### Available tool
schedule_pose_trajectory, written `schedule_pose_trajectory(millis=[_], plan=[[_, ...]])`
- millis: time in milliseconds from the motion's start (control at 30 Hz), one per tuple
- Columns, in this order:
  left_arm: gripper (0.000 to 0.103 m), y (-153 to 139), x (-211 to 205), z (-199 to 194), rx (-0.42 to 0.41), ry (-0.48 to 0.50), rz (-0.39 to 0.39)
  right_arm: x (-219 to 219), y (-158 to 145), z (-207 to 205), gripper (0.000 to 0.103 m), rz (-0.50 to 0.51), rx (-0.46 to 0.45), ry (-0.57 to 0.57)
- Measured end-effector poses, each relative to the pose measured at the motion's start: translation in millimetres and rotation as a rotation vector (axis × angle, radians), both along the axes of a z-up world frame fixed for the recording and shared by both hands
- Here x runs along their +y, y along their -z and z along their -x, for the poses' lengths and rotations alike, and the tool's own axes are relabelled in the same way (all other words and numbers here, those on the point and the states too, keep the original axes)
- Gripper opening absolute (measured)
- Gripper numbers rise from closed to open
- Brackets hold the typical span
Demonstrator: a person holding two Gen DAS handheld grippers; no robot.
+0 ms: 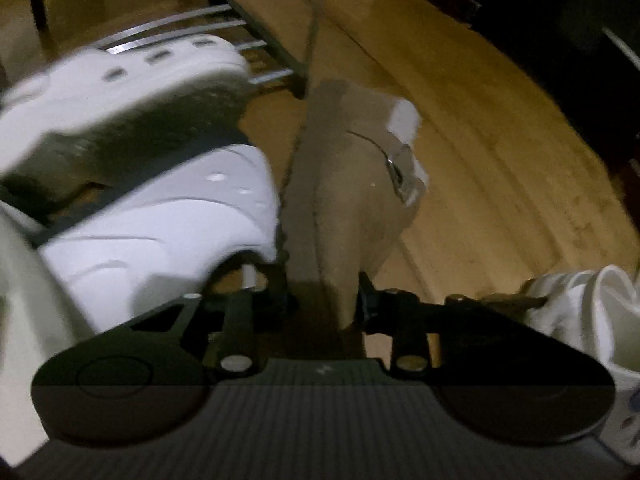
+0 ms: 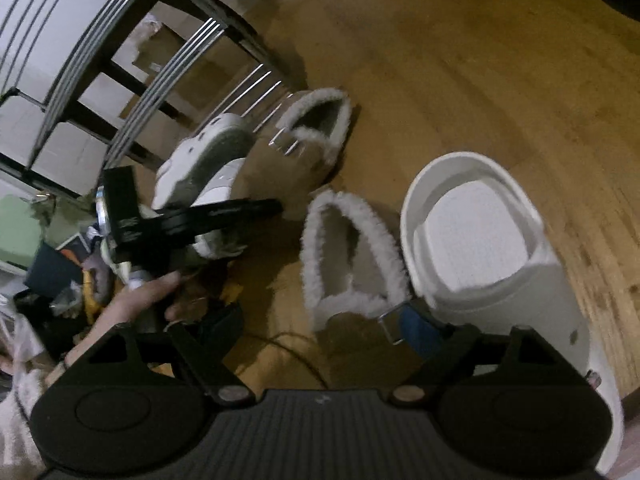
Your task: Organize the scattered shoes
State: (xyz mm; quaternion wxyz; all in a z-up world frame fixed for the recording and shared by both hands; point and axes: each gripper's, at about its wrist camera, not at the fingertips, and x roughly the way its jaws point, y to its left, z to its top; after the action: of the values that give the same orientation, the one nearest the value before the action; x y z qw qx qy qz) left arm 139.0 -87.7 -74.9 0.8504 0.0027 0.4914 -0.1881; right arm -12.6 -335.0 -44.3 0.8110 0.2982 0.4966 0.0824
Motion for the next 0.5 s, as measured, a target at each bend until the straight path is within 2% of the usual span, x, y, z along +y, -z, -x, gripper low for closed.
schedule_pose_trajectory(millis=[133,200,267,300,333,400,433,467,500], plan=[[0.027,-12.6,20.6,28.0,0.056,-0.035,0.073,2.6,0.6,-1.6,0.086,-0.008,-0.004,0.000],[0.027,-21.9,42.2,61.3,0.102,-0.055,0.136,3.3,-1.1,-1.8,0.086,-0.005,-0.009,-0.005],[0.027,-26.5,58.4,84.2,0.119,-0.070,0.151,7.6,-5.0,-0.5,0.086,0.006,-0.025,-0.025],[0.027,-32.2,76.9,114.9,0.160,-0.107,0.180,11.0,-6.8,-0.1,0.086,0.015,-0.033,-0.040],[0.028,-31.9,85.2,125.1,0.196,-0.137,0.185,14.4,-8.5,0.4,0.086,0.023,-0.042,-0.056],[0.036,-29.0,101.5,149.1,0.329,-0.198,0.124,22.2,-11.3,-0.5,0.086,0.044,-0.048,-0.089],[0.039,-27.5,104.2,153.4,0.362,-0.199,0.085,26.0,-11.8,-1.7,0.085,0.052,-0.046,-0.105],[0.039,-27.5,109.8,163.4,0.400,-0.199,-0.002,29.5,-11.2,-2.9,0.084,0.055,-0.045,-0.118],[0.040,-29.6,113.3,168.2,0.391,-0.192,-0.042,35.0,-9.8,-4.5,0.084,0.053,-0.043,-0.138]])
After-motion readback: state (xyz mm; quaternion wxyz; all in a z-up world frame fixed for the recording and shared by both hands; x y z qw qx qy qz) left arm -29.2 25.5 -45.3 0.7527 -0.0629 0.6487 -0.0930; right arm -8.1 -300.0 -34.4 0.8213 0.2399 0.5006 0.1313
